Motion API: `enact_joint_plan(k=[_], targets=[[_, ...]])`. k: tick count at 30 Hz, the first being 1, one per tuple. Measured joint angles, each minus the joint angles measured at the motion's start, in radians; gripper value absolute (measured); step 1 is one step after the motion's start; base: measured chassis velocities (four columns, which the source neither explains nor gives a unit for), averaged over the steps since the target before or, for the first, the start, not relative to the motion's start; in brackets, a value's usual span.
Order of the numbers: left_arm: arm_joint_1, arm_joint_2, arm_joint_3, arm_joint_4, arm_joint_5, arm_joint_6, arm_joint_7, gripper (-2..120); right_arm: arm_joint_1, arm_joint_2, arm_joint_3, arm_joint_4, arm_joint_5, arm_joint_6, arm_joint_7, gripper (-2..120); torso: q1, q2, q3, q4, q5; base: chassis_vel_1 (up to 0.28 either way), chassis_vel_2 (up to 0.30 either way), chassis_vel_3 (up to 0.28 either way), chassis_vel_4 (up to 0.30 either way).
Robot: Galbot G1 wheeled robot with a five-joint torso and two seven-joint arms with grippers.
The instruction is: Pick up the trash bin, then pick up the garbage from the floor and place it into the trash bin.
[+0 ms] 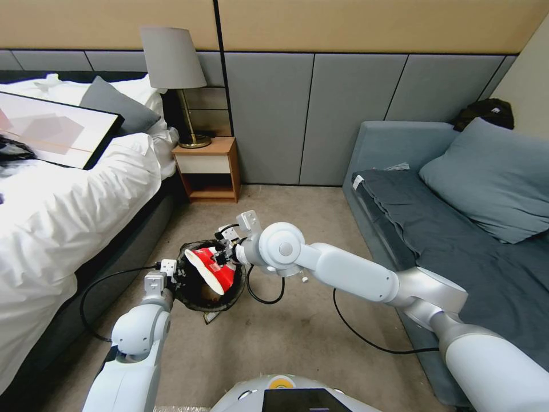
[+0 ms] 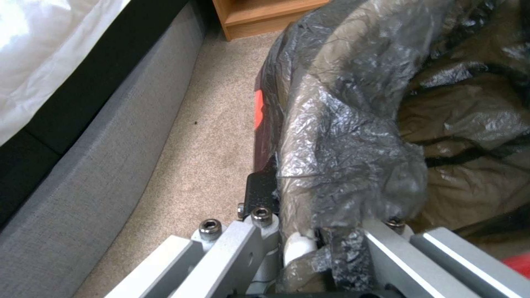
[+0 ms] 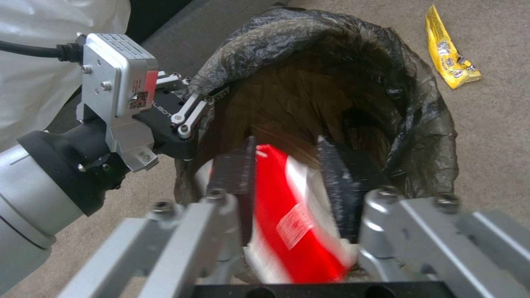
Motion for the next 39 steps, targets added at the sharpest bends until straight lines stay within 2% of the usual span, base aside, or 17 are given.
enact_joint_plan(k=[1,2,4,6,8,10,13,14,16,29,33,39], targets=[[0.0,0.0,0.0,0.001,0.0,0.0,0.0,1,0.0,0.0,0.001,-0.002,0.0,0.0,-0.001,45,0.0,0.0,0.0,0.0,0.0,0.0,0.0,0.0,0.0],[0.0,0.0,0.0,0.001,0.0,0.0,0.0,1,0.0,0.0,0.001,-0.002,0.0,0.0,-0.001,45,0.0,0.0,0.0,0.0,0.0,0.0,0.0,0.0,0.0],[-0.001,0.0,0.001,0.002,0.0,0.0,0.0,1,-0.001,-0.003,0.003,-0.003,-0.004,0.0,-0.005,55,0.0,0.0,0.0,-0.0001,0.0,0.0,0.0,0.0,0.0],[-0.001,0.0,0.0,0.002,0.0,0.0,0.0,1,-0.002,-0.004,0.004,-0.003,-0.005,0.0,-0.005,58,0.0,0.0,0.0,-0.0002,0.0,0.0,0.0,0.0,0.0],[0.0,0.0,0.0,0.002,0.0,0.0,0.001,1,-0.005,-0.004,0.009,-0.004,-0.006,0.0,-0.007,70,0.0,0.0,0.0,-0.0001,0.0,0.0,0.0,0.0,0.0],[0.0,-0.001,0.0,0.002,0.001,0.0,0.001,1,-0.005,-0.004,0.01,-0.005,-0.006,0.0,-0.007,73,0.0,0.0,0.0,-0.0001,0.0,0.0,0.0,0.0,0.0],[0.0,-0.002,-0.001,0.002,0.001,0.0,0.001,1,-0.004,-0.001,0.012,-0.009,-0.009,0.0,-0.012,89,0.0,0.0,0.0,-0.0002,0.0,0.0,0.0,0.0,0.0],[0.0,-0.002,-0.001,0.002,0.001,0.0,0.001,1,-0.004,-0.001,0.012,-0.009,-0.009,0.0,-0.012,89,0.0,0.0,0.0,-0.0002,0.0,0.0,0.0,0.0,0.0],[0.0,-0.003,-0.001,0.002,0.001,0.0,0.001,1,-0.002,0.002,0.013,-0.01,-0.01,0.0,-0.017,97,0.0,0.0,0.0,-0.0001,0.0,0.0,0.0,0.0,0.0],[0.004,0.0,0.001,-0.003,0.003,0.0,0.003,1,0.019,-0.015,0.067,0.002,-0.048,0.001,-0.06,100,0.0,0.0,0.0,0.0,0.0,0.0,0.0,0.0,0.0],[0.003,0.006,0.0,-0.01,0.002,0.0,0.004,1,0.054,-0.053,0.133,0.026,-0.065,0.004,-0.085,100,0.0,0.0,0.0,0.0,0.0001,0.0,0.0,0.0,0.0],[0.007,0.017,-0.001,-0.034,0.0,0.0,0.006,1,0.155,-0.184,0.268,0.06,-0.161,0.059,-0.115,100,0.0,0.0,0.0,0.0,0.0002,0.0,0.0,0.0,0.0]])
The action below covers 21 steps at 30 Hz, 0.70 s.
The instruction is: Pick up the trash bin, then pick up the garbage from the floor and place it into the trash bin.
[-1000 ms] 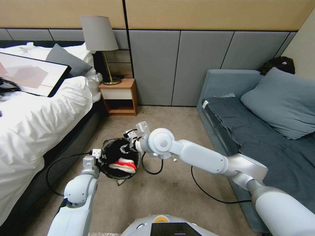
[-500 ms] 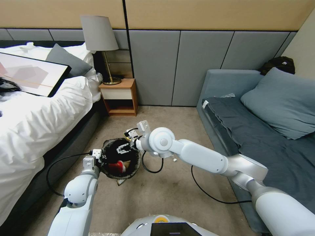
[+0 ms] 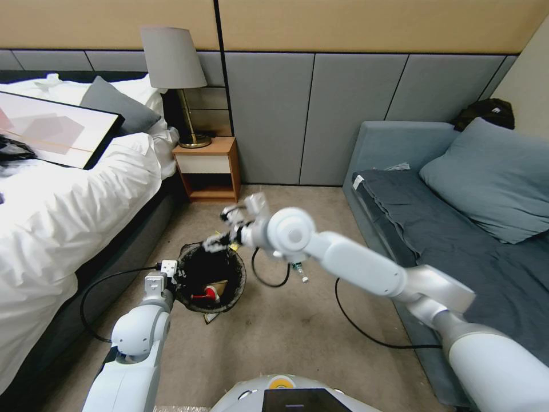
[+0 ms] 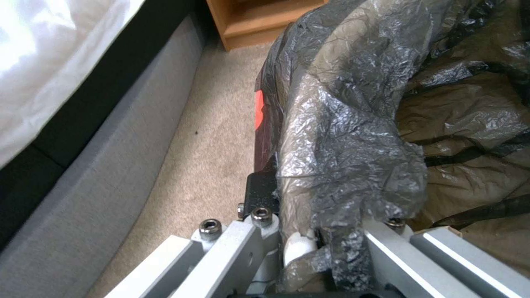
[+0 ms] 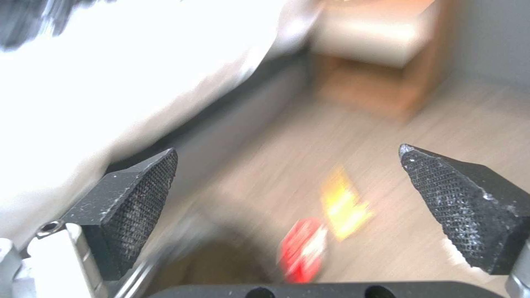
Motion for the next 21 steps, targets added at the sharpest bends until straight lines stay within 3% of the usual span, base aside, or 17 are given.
enact_joint_plan(k=[2,5,10,16,17,18,21], targets=[[0.002,0.003,-0.001,-0.006,0.0,0.0,0.001,1,0.0,-0.034,0.031,0.004,-0.059,0.011,-0.016,100,0.0,0.0,0.0,-0.0001,0.0001,0.0,0.0,0.0,0.0],[0.009,0.006,-0.006,-0.022,-0.002,0.0,0.002,1,-0.075,-0.118,0.108,0.029,-0.28,0.046,-0.102,100,0.0,0.0,0.0,0.0,0.0003,0.0,0.0,0.0,0.0],[0.019,0.01,-0.012,-0.039,-0.009,0.0,0.001,1,-0.225,-0.192,0.233,0.056,-0.448,0.11,-0.177,100,0.0,0.0,0.0,0.0,0.0003,0.0,0.0,0.0,0.0],[0.025,0.014,-0.019,-0.062,-0.023,0.0,-0.002,1,-0.622,-0.256,0.529,0.072,-0.769,0.221,-0.277,100,0.0,0.0,0.0,-0.0004,0.0005,0.0,0.0,0.0,0.0],[0.025,0.014,-0.019,-0.064,-0.024,0.0,-0.003,1,-0.733,-0.246,0.623,0.067,-0.849,0.248,-0.315,100,0.0,0.0,0.0,0.0,0.0,0.0,0.0,0.0,0.0],[0.025,0.014,-0.019,-0.064,-0.024,0.0,-0.003,1,-0.733,-0.246,0.623,0.067,-0.849,0.248,-0.315,100,0.0,0.0,0.0,0.0,0.0,0.0,0.0,0.0,0.0],[0.028,0.017,-0.023,-0.065,-0.03,0.0,-0.007,1,-1.012,-0.184,0.817,0.048,-1.013,0.306,-0.374,100,0.0,0.0,0.0,-0.0002,0.0006,0.0,0.0,0.0,0.0]])
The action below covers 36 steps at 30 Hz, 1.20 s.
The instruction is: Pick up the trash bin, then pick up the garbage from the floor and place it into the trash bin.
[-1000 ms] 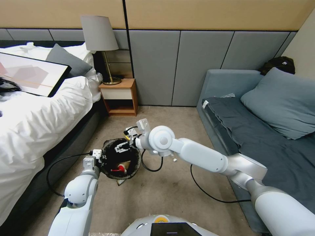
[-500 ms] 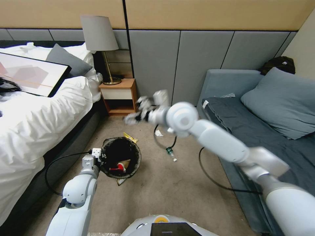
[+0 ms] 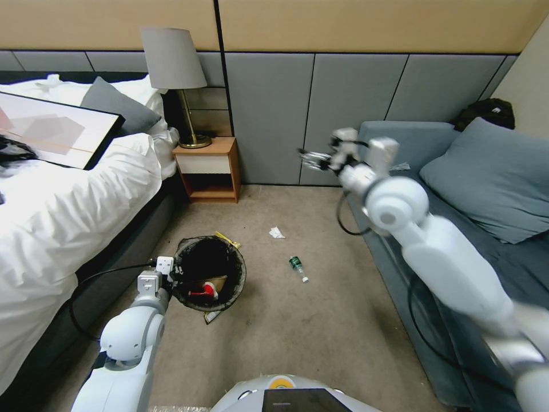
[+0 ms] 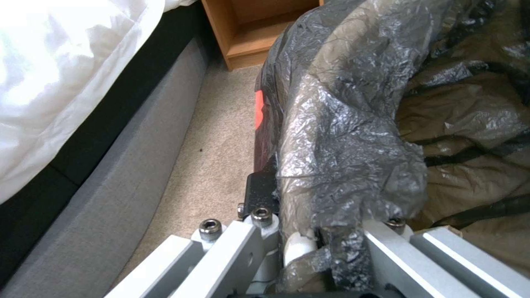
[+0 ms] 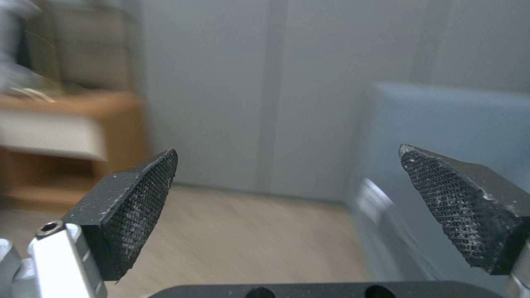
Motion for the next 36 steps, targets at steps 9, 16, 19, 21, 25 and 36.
enact_joint_plan(k=[9,16,19,21,25,36], targets=[[0.012,0.003,-0.007,0.003,-0.044,0.0,-0.013,1,-0.411,0.219,0.175,0.008,-0.3,0.197,-0.106,100,0.0,0.0,0.0,-0.0005,-0.0006,0.0,0.0,0.0,0.0],[0.021,-0.014,0.001,-0.004,-0.053,0.0,-0.014,1,-0.522,0.436,0.167,0.059,-0.498,0.3,-0.156,100,0.0,0.0,0.0,0.0001,-0.0012,0.0,0.0,0.0,0.0],[0.028,-0.016,-0.001,-0.01,-0.052,0.0,-0.011,0,-0.524,0.451,0.162,0.059,-0.511,0.317,-0.161,100,0.0,0.0,0.0,0.0003,-0.0011,0.0,0.0,0.0,0.0],[0.03,-0.016,-0.002,-0.011,-0.052,0.0,-0.01,0,-0.52,0.451,0.162,0.056,-0.511,0.318,-0.16,100,0.0,0.0,0.0,0.0003,-0.0011,0.0,0.0,0.0,0.0],[0.036,-0.017,-0.004,-0.012,-0.049,0.0,-0.006,0,-0.504,0.44,0.157,0.041,-0.501,0.316,-0.151,100,0.0,0.0,0.0,0.0002,-0.0009,0.0,0.0,0.0,0.0],[0.034,-0.01,-0.003,-0.007,-0.039,0.0,0.001,0,-0.491,0.445,0.148,0.016,-0.49,0.307,-0.154,100,0.0,0.0,0.0,0.0,-0.0008,0.0,0.0,0.0,0.0]])
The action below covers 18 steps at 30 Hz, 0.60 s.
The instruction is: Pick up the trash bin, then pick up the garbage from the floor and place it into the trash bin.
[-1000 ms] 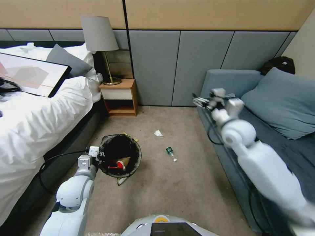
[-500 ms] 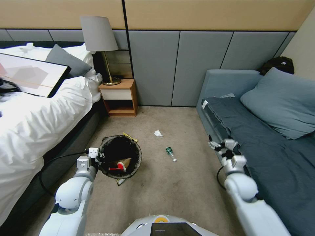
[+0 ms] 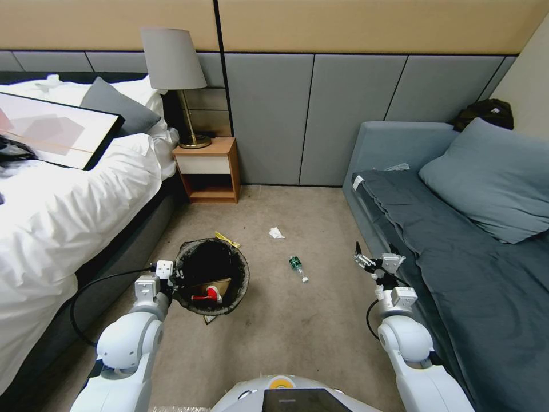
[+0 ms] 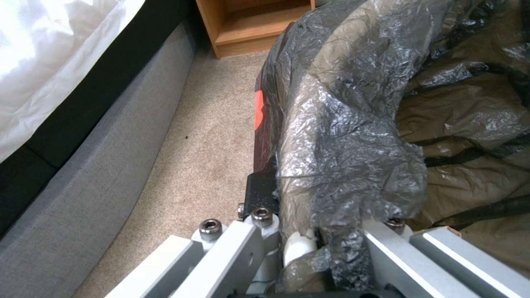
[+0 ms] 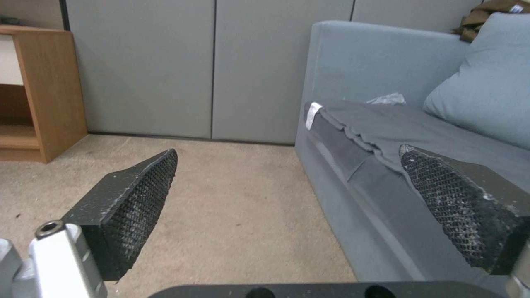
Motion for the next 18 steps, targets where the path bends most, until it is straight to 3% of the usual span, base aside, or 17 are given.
enact_joint_plan(k=[18], targets=[[0.001,0.01,0.005,-0.002,0.004,0.0,0.002,0,0.022,-0.006,-0.016,-0.023,0.005,-0.011,-0.006,100,0.0,0.0,0.0,0.0001,0.0,-0.003,0.002,0.003,-0.002]])
